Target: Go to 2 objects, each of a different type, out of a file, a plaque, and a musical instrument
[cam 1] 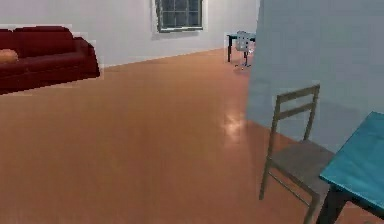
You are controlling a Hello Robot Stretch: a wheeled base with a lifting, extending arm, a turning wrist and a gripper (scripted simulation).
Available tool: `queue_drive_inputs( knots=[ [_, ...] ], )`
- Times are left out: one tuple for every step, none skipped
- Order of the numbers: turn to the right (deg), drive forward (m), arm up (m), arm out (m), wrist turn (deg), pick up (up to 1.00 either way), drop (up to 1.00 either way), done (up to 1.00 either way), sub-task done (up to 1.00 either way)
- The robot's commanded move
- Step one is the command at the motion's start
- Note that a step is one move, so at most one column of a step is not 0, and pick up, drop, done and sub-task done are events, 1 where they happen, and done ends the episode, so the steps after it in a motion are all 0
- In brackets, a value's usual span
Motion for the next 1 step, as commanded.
queue_drive_inputs(
  knots=[
    [0.0,0.25,0.00,0.00,0.0,0.00,0.00,0.00,0.00]
  ],
)
